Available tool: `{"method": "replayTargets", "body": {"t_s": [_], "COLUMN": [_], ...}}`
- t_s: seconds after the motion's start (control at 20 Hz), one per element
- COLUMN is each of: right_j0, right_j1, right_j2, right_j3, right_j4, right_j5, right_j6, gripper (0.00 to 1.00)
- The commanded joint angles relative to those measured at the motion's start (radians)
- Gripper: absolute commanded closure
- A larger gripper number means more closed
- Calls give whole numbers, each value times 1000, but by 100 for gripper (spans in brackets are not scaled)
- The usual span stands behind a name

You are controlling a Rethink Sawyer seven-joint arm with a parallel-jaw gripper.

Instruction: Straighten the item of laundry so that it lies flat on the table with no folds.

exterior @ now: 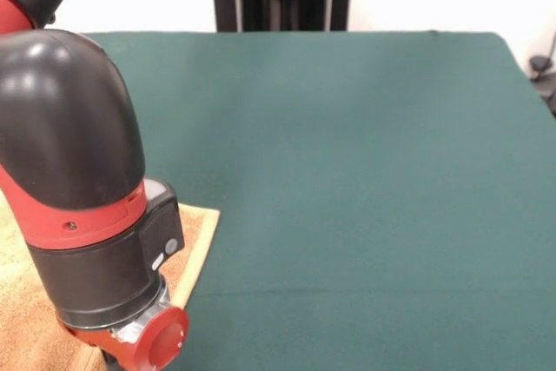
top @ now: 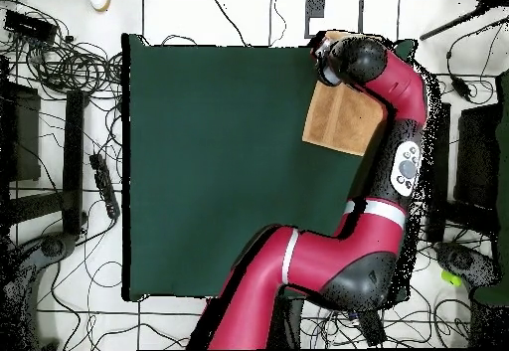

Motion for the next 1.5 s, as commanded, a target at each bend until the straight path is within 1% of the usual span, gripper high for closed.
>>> {"method": "replayTargets", "body": {"t_s": [0.05,0.25,0.35,0.45,0.55,0.6,0.75,0.9,1.05,1.15,1.25,1.35,1.5], "right_j0": [-2,-15,-23,-22,-26,-32,-39,-48,-46,-32,-8,13,43], "right_j1": [102,91,99,103,112,121,126,134,135,124,110,103,103], "right_j2": [-90,-83,-114,-132,-183,-228,-268,-304,-305,-286,-198,-75,73], "right_j3": [76,85,75,69,58,49,42,36,39,50,68,74,50], "right_j4": [77,73,82,77,100,131,151,190,204,187,149,115,38], "right_j5": [-44,22,75,57,79,88,113,123,114,122,93,42,-39], "right_j6": [-44,-153,-229,-227,-228,-217,-209,-208,-196,-180,-178,-165,-101], "gripper": [0,0,0,0,0,100,100,100,100,100,100,100,100]}}
